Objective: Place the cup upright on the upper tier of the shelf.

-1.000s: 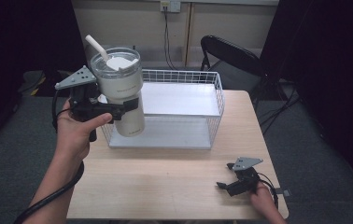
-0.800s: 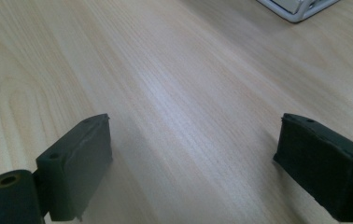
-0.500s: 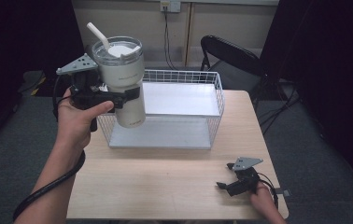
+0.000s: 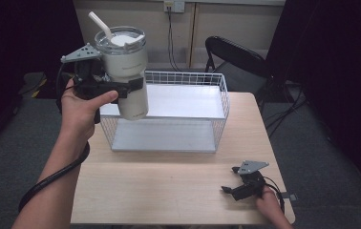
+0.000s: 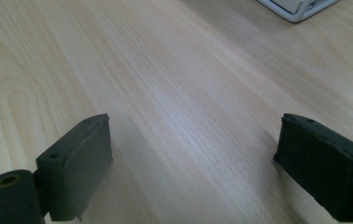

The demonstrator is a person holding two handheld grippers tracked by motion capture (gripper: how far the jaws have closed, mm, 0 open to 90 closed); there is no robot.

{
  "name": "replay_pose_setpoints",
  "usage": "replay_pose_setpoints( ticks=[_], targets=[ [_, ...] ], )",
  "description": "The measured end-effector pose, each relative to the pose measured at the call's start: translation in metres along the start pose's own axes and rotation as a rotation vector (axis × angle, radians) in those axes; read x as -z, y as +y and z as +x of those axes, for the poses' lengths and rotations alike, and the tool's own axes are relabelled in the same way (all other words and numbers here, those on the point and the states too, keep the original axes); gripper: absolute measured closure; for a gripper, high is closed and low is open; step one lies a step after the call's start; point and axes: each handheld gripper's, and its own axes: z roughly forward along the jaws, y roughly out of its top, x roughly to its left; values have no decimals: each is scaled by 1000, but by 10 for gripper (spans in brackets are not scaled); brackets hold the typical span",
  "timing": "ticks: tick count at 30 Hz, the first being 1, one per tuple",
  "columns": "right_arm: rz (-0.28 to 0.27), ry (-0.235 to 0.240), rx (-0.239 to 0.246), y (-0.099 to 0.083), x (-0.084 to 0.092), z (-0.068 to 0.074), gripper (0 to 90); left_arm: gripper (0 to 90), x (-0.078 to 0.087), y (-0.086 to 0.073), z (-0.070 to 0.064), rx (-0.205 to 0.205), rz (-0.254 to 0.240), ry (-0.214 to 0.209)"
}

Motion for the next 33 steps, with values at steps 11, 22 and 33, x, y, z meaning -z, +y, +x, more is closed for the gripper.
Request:
replay_pose_setpoints(
  ticks=[11, 22, 33],
  targets=[
    [0, 0, 0, 0, 0, 0, 100, 99, -14, 7, 8, -10, 8, 24],
    [0, 0, 0, 0, 0, 0, 99, 99, -30, 10, 14, -6, 2, 37],
    [0, 0, 0, 0, 0, 0, 100, 99, -42, 6, 23, -1, 9, 64]
  ],
)
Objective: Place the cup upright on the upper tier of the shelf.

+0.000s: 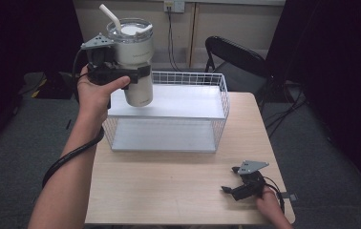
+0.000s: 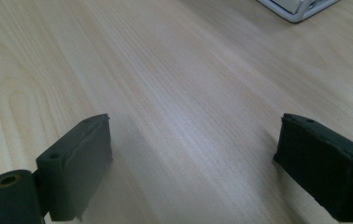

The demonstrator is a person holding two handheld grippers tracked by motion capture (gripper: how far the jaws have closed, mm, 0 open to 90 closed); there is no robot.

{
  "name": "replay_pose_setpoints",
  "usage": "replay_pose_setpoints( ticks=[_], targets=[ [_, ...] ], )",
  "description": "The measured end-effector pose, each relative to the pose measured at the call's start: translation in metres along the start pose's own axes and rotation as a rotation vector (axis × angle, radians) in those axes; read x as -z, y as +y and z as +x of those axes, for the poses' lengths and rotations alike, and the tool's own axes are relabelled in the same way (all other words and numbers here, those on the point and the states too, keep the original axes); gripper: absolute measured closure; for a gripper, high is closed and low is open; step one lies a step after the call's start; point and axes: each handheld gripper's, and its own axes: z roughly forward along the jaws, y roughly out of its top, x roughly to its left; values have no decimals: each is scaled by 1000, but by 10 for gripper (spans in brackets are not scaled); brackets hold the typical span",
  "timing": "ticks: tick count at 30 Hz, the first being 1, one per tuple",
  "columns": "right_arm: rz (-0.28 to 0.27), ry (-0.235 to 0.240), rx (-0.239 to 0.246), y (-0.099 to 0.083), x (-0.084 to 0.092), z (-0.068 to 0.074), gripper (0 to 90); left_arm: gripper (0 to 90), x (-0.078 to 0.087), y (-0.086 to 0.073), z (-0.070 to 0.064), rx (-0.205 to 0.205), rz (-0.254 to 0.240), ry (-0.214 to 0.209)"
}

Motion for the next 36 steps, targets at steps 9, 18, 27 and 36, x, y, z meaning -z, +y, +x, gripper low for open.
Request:
replay_pose_setpoints(
  ticks=[9, 18, 27, 36],
  targets=[
    [0, 0, 0, 0, 0, 0, 100, 99, -12, -1, 3, -2, 1, 15],
    [0, 0, 0, 0, 0, 0, 100, 99, -23, -3, 6, 5, 4, 30],
    [0, 0, 0, 0, 0, 0, 100, 99, -32, -4, 8, 2, -5, 56],
    [0, 0, 0, 0, 0, 0, 100, 99, -37, -6, 11, 9, -12, 74]
  ],
)
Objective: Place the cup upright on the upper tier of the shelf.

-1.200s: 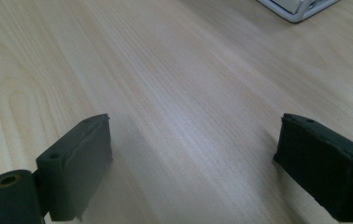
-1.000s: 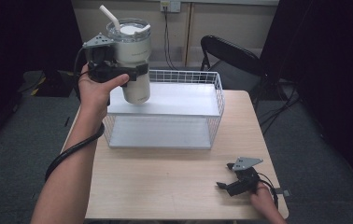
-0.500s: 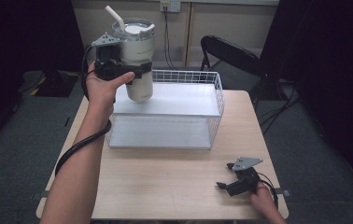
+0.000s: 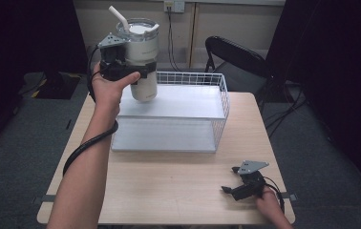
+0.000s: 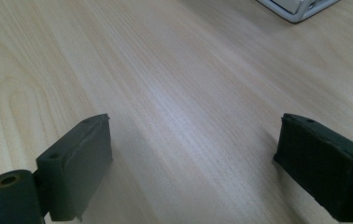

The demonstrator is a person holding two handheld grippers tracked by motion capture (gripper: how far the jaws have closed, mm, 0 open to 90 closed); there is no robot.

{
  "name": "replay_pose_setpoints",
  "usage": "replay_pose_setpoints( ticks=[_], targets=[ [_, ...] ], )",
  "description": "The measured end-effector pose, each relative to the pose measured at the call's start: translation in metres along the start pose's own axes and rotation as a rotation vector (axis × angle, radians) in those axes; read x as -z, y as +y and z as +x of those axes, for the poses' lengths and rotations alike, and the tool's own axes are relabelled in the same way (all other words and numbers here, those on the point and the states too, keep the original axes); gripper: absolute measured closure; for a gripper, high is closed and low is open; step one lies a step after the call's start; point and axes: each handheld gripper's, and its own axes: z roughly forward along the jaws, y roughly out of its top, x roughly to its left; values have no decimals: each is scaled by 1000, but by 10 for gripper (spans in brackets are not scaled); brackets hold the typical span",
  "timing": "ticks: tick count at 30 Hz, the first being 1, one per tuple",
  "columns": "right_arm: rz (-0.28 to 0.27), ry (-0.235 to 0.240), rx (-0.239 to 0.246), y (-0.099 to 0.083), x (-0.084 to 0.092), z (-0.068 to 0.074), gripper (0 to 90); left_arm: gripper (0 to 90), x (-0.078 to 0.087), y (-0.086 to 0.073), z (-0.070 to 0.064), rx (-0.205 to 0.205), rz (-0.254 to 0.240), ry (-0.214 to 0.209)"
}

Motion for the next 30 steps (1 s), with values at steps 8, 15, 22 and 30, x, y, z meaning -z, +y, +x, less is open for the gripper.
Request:
replay_pose_setpoints(
  ticks=[8, 15, 22, 30],
  targets=[
    [0, 0, 0, 0, 0, 0, 99, 99, -5, -1, 1, -13, 13, 13],
    [0, 0, 0, 0, 0, 0, 100, 99, -12, -4, 1, -9, 7, 21],
    [0, 0, 0, 0, 0, 0, 99, 99, -18, -8, 0, -5, 18, 27],
    [0, 0, 0, 0, 0, 0, 100, 99, -25, -19, 0, -3, 24, 43]
  ],
)
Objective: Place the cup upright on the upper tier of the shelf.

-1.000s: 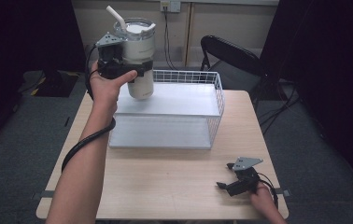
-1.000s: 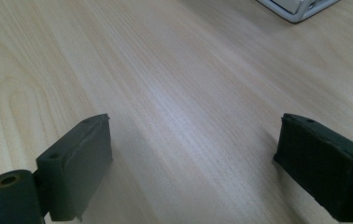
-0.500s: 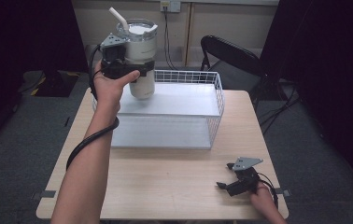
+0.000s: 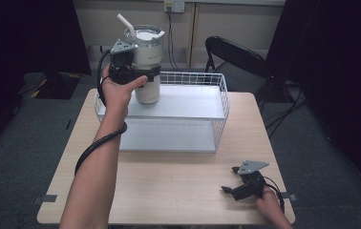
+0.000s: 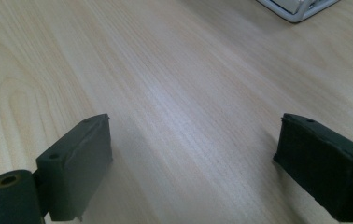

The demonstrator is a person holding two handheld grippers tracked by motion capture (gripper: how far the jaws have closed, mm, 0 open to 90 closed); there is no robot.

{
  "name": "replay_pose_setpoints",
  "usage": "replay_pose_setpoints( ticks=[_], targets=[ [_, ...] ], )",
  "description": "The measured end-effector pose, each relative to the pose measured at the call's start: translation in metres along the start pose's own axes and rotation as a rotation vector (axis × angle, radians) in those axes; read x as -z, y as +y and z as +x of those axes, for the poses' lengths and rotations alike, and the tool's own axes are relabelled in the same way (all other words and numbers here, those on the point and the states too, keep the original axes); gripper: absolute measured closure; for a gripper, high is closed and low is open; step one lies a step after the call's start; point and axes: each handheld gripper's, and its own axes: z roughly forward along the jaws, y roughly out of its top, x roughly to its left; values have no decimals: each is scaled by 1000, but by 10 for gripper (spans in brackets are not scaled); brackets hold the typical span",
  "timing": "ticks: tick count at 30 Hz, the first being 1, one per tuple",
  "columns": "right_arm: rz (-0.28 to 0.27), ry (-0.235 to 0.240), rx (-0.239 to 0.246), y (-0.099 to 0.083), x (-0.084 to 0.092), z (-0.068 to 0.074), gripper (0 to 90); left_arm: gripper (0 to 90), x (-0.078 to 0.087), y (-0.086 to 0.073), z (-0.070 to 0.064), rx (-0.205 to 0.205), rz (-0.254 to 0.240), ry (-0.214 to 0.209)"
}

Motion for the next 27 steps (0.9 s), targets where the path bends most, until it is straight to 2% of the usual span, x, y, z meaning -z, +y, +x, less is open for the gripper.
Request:
replay_pose_setpoints(
  ticks=[7, 13, 20, 25, 27],
  targets=[
    [0, 0, 0, 0, 0, 0, 100, 98, -3, -6, 1, -4, -17, 16],
    [0, 0, 0, 0, 0, 0, 99, 98, -6, -10, 1, -10, -5, 22],
    [0, 0, 0, 0, 0, 0, 100, 97, -3, -16, 3, -5, -43, 16],
    [0, 0, 0, 0, 0, 0, 100, 96, 0, -20, 0, -25, -50, 14],
    [0, 0, 0, 0, 0, 0, 100, 95, 0, -21, 0, -17, -57, 19]
  ],
)
